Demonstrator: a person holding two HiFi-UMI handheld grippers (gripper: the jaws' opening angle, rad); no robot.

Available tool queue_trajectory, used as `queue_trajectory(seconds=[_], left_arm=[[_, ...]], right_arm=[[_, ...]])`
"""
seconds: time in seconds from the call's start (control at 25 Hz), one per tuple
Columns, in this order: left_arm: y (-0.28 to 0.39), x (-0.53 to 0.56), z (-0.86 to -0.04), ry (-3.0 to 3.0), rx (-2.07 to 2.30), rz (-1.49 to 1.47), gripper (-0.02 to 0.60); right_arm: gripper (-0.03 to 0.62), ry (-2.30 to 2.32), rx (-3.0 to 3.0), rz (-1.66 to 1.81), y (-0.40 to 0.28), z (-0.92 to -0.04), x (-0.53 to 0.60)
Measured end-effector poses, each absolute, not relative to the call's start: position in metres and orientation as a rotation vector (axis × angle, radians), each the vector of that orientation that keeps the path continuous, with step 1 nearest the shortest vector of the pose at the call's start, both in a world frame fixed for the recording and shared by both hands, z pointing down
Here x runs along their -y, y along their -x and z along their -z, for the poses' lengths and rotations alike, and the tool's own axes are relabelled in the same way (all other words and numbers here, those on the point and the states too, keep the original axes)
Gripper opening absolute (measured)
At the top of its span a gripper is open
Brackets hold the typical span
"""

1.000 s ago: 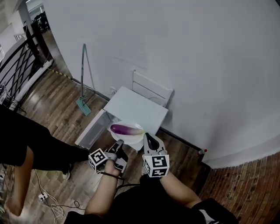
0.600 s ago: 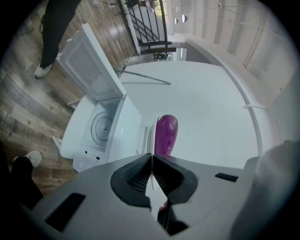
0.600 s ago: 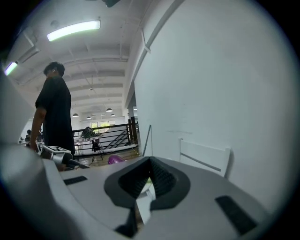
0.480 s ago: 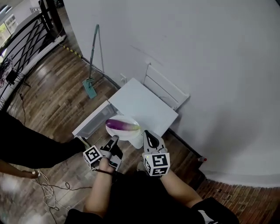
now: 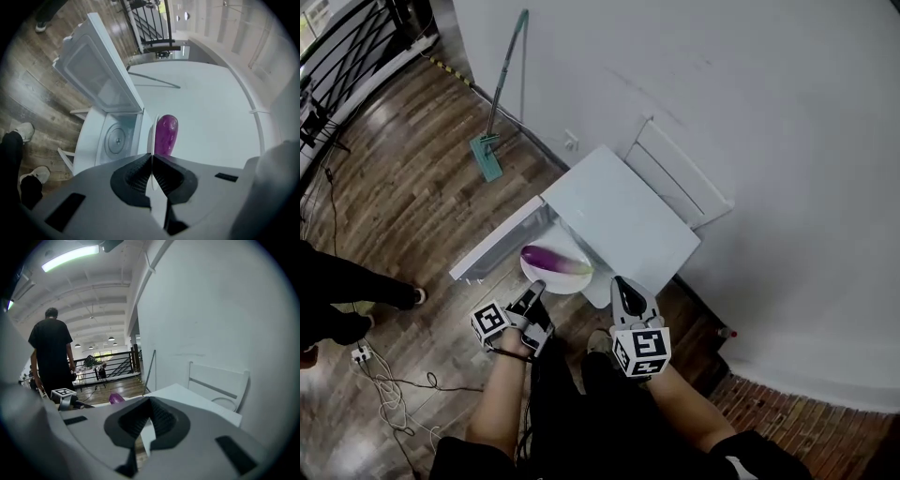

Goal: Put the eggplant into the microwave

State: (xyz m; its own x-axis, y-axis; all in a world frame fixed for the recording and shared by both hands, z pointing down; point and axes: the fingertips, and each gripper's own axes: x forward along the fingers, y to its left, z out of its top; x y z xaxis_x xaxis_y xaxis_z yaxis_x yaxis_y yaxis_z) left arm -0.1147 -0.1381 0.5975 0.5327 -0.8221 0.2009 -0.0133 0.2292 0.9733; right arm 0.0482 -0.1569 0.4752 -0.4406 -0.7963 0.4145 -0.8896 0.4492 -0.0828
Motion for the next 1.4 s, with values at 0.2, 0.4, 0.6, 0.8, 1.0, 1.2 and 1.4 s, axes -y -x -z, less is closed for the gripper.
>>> queue_trajectory(seconds=[0.2,0.4,0.6,0.8,1.0,1.2,1.4], left_arm=[[0.136,0.149,-0.652,-1.249,0.841,0.580,0.012],[0.129,0.168,-0.709,-1.270,0.815,0.487,0.012],[0.105,0.198,-0.757,-1.302,0.774,0.419,0.011],[0.080,0.227,-0.789,-1.313,0.756,0.370,0.012],[0.057,0.253,-0.807,-1.331,0.745,0.333,0.011],[0.031,0.280,-0.818,-1.350,0.729,0.300,0.011],[0.014,0.302,-0.830,-1.357,0.733,0.274,0.011]], right_arm=[[0.013,-1.427,2.346,-0.410,-0.032,-0.502,0.166],[0.013,-1.435,2.273,-0.419,-0.035,-0.530,0.169],[0.013,-1.471,2.231,-0.443,-0.047,-0.550,0.164],[0.012,-1.492,2.157,-0.442,-0.068,-0.576,0.157],[0.014,-1.545,2.098,-0.461,-0.084,-0.590,0.149],[0.013,-1.617,2.069,-0.524,-0.090,-0.596,0.149],[0.014,-1.622,2.027,-0.543,-0.097,-0.605,0.138]])
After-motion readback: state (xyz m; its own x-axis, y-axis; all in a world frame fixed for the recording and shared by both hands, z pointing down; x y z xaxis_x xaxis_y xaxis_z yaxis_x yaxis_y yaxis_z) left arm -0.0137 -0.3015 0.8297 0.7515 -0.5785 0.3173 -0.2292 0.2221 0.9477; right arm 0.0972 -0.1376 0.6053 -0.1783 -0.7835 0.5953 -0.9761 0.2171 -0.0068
